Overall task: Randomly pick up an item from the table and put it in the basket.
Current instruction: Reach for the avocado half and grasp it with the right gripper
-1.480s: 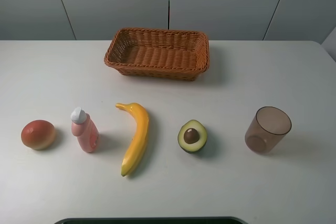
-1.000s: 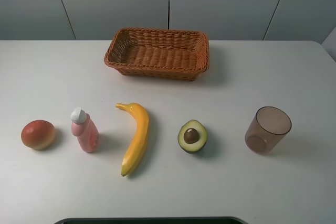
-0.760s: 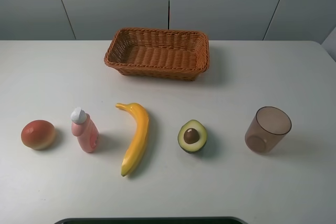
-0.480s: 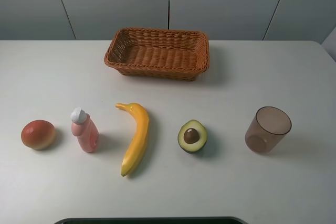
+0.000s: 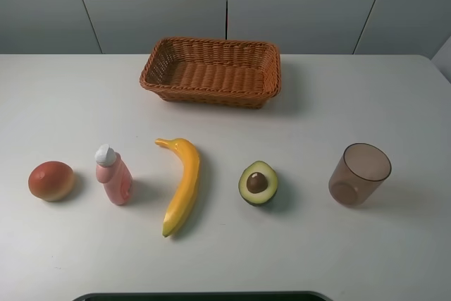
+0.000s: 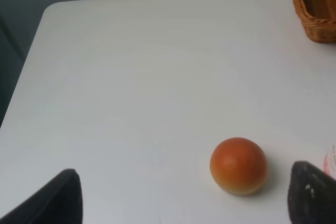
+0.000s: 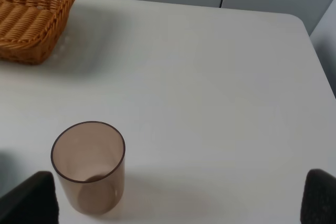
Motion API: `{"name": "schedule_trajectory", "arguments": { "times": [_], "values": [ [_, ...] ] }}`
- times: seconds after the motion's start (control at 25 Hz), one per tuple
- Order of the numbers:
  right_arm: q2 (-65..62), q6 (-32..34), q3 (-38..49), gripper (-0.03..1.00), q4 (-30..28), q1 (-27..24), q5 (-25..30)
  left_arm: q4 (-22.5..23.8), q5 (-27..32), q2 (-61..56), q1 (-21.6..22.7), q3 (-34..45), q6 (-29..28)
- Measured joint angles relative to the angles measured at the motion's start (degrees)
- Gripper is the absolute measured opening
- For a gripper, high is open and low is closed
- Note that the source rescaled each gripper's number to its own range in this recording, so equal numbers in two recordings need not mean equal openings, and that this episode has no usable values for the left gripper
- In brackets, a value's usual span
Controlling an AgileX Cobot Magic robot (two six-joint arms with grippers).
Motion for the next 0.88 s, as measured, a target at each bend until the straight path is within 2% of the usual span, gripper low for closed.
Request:
{"name": "schedule_trajectory", "arguments": {
  "times": [0.88],
  "values": [
    [0.00, 0.12, 0.00, 1.00, 0.00, 0.00, -0.11, 0.00, 0.00, 0.00, 0.00, 0.00, 0.00]
  ]
}}
